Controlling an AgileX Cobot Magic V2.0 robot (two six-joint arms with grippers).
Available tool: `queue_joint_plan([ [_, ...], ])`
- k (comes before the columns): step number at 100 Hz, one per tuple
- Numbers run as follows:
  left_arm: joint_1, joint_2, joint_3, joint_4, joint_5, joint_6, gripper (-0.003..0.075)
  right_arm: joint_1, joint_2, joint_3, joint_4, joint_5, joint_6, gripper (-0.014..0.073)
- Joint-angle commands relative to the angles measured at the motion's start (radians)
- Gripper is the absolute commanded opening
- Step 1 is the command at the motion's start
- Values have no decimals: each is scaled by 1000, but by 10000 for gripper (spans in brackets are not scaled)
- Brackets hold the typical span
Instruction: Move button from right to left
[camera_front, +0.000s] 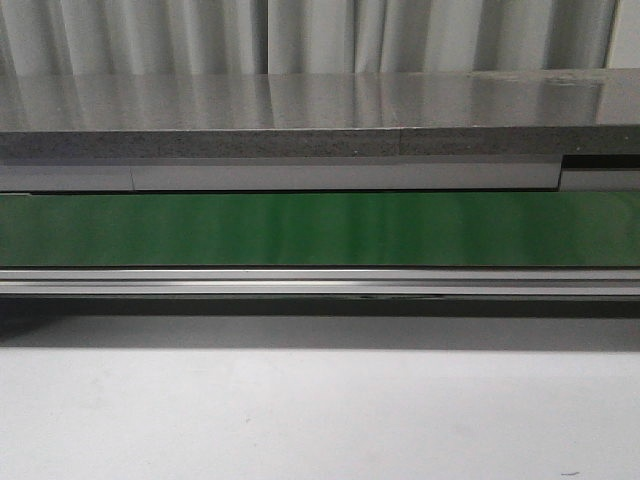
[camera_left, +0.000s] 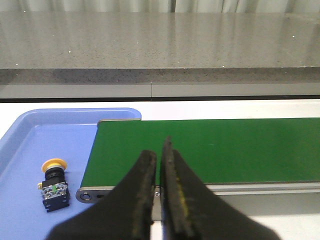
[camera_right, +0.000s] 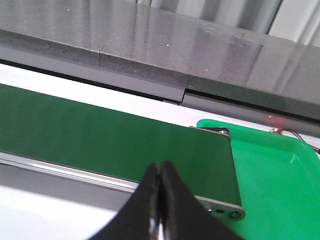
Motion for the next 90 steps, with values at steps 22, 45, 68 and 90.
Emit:
queue_joint_plan([
  [22, -13, 8, 15, -27, -166, -4, 5, 2, 11, -24, 14, -66, -9, -60],
  [45, -107, -14, 105, 146, -313, -123, 5, 2, 11, -24, 14, -66, -9, -60],
  [68, -112, -64, 236, 159, -446, -123, 5, 2, 11, -24, 14, -66, -9, -60],
  [90, -112, -179, 357, 160, -459, -123, 5, 2, 11, -24, 14, -66, -9, -60],
])
